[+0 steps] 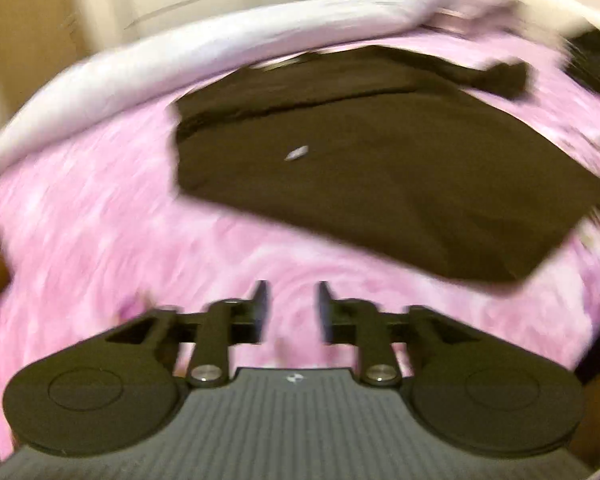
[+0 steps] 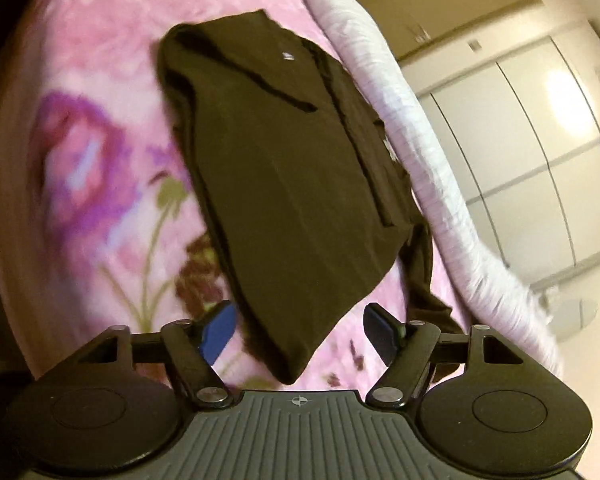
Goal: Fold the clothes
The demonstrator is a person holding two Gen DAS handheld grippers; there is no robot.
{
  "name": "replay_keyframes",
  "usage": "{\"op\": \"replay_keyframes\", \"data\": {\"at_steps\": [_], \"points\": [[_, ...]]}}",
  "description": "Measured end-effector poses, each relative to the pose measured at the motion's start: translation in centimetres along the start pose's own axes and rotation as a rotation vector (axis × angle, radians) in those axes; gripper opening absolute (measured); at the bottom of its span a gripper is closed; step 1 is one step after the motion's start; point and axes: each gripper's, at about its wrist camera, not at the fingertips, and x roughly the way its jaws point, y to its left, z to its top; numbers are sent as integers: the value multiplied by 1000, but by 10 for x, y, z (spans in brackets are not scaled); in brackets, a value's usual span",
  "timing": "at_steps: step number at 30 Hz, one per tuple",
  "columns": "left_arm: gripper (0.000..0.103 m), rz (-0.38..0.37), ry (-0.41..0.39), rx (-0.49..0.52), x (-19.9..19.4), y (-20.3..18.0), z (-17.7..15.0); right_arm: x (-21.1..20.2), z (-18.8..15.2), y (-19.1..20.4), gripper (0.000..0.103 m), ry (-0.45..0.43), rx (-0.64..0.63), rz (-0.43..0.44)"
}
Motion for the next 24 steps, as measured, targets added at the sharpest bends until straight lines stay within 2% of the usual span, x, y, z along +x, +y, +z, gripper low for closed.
{"op": "replay_keyframes", "data": {"at_steps": [1,4,6,7,8,9,10,11,15,17,20,21,22,24], "points": [[45,-15,-22,95,1,-7,6,1,-1,1,71,-12,-17,-7],[49,-28,-116,495,11,-32,26,8,-5,-2,70,-28,-16,1],[50,-21,-162,771,24,-48,36,13,-7,-6,57,-25,-11,14],[53,-38,-186,912,31,-52,38,15,-7,-8,54,-22,-10,21],[56,-55,-211,1053,39,-56,40,16,-7,-9,46,-22,-11,28],[61,-73,-235,1194,46,-59,43,17,-8,-8,43,-22,-13,34],[61,-91,-259,1335,54,-63,45,18,-8,-8,42,-22,-15,41],[61,-126,-260,1463,62,-64,47,19,-8,-7,41,-23,-17,47],[60,-224,-219,1840,96,-71,54,22,-9,-7,41,-28,-12,63],[60,-265,-204,1971,109,-73,58,25,-9,-10,41,-30,5,65],[64,-348,-169,2082,120,-72,71,29,-8,-15,41,-31,29,76],[55,-373,-129,2085,121,-74,75,29,-9,-16,41,-33,34,81],[37,-400,-66,2078,122,-77,80,28,-9,-17,41,-36,38,85],[20,-426,22,2075,122,-75,79,27,-9,-18,41,-39,46,97]]}}
